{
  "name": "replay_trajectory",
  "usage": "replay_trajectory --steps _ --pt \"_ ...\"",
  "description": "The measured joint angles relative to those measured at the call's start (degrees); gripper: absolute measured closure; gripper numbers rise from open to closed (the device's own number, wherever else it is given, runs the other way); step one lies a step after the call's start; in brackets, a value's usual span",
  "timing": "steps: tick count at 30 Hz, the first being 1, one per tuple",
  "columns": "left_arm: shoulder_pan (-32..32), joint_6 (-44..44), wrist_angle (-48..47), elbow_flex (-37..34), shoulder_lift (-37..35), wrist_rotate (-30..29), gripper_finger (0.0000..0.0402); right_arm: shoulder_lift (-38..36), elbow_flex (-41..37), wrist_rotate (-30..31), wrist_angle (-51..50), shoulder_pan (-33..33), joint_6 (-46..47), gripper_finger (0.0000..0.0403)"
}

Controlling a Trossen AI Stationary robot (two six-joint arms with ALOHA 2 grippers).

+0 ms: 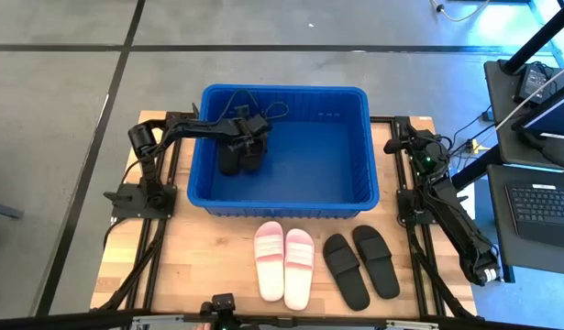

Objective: Pick and place slides into bin
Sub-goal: Put the black slide into the blue bin

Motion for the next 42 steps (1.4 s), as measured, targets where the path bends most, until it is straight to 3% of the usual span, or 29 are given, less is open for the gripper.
replay_trajectory --steps 21,27,31,34,38,42 --pt "-1.6 -0.3 -1.8 0.0 0.0 -1.1 0.0268 0.0 0.0 0.0 0.0 0.0 0.0 0.0289" --pt "-1.4 -3.7 -3.2 0.0 0.0 6.4 0.0262 0.0 0.0 0.0 0.0 0.0 0.0 0.0289" --pt "-1.3 -6.1 -4.7 0.1 -0.1 7.5 0.0232 0.0 0.0 0.0 0.0 0.0 0.0 0.0289" --pt "-1.3 -6.5 -5.6 0.1 -0.1 6.4 0.0208 0.0 0.0 0.0 0.0 0.0 0.0 0.0289" --pt "-1.3 -7.4 -6.9 1.1 -0.1 0.2 0.0192 0.0 0.0 0.0 0.0 0.0 0.0 0.0289" --pt "-1.3 -7.4 -9.3 2.8 -0.1 -0.3 0.019 0.0 0.0 0.0 0.0 0.0 0.0 0.0289"
